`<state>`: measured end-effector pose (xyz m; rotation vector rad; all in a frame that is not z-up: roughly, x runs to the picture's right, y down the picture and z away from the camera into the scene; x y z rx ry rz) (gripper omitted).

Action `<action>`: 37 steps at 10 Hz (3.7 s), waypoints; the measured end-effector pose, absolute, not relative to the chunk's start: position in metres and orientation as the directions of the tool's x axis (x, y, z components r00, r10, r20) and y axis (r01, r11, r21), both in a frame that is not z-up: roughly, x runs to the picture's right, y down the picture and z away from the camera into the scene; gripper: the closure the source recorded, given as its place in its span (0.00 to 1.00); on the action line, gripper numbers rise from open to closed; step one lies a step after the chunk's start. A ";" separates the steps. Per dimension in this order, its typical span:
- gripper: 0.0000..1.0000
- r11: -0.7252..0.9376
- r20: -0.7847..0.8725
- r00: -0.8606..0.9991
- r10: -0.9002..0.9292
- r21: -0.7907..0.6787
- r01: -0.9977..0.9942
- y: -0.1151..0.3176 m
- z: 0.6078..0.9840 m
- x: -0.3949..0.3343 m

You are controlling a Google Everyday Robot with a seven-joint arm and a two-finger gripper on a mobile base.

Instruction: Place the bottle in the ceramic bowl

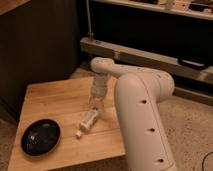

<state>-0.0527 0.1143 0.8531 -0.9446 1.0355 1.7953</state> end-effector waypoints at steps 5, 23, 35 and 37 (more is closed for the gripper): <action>0.38 -0.367 -0.915 -0.321 0.243 0.219 -0.904 0.149 0.864 -0.053; 0.90 0.021 -0.907 0.287 0.307 -0.295 -0.955 0.132 0.775 -0.292; 0.20 0.051 -0.903 0.209 0.376 -0.205 -0.977 0.141 0.788 -0.287; 0.20 0.051 -0.903 0.209 0.376 -0.205 -0.977 0.141 0.788 -0.287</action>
